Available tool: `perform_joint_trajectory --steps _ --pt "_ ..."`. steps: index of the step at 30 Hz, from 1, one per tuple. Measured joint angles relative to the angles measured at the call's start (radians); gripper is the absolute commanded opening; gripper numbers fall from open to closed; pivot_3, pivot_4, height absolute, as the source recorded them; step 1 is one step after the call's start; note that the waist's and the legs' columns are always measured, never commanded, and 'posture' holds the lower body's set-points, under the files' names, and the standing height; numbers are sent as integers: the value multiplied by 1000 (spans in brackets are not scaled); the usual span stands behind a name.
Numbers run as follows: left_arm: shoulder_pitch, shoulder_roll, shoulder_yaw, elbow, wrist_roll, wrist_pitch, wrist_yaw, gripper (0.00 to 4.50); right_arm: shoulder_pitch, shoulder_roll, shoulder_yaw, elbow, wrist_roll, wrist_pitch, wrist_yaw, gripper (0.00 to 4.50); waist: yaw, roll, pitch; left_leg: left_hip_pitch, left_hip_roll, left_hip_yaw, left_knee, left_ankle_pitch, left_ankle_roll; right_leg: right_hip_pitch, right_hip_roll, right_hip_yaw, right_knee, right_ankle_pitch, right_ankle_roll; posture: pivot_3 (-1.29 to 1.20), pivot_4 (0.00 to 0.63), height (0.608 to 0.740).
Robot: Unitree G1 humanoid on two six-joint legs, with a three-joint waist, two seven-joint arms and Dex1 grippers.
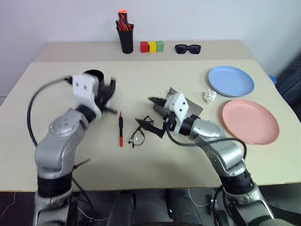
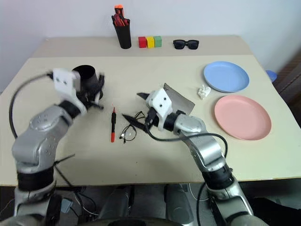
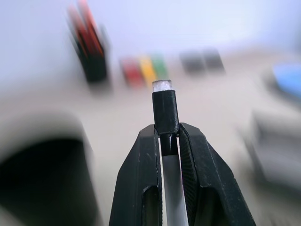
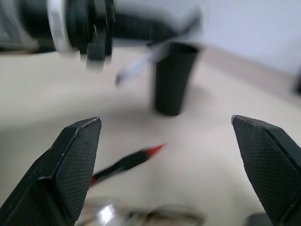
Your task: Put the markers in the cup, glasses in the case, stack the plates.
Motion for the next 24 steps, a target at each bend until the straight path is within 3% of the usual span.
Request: perform_joint_trajectory --steps 6,14,18,24 --pt "-152 7 -8 429 191 -330 143 85 -116 143 -18 116 -15 -21 -92 4500 1 0 0 -2 0 -1 -2 0 0 -3 0 -1 1 0 1 0 150 740" --pt "-162 -47 -17 629 216 -487 151 85 -127 174 -18 137 -27 -35 -108 4500 2 0 0 -3 -1 -1 -2 0 0 -3 0 -1 2 1 1 0 150 740" --pt "-162 -67 -22 641 217 -512 153 1892 -124 186 -15 137 -27 -35 -110 4500 -2 0 0 -3 0 -2 -2 0 0 -3 0 -1 2 1 1 0 150 740" --pt "-154 -68 -21 636 219 -516 170 1892 -106 185 2 126 -27 -33 -89 4500 -1 0 0 -2 -1 -2 -1 0 0 -3 0 -1 3 1 1 0 150 740"
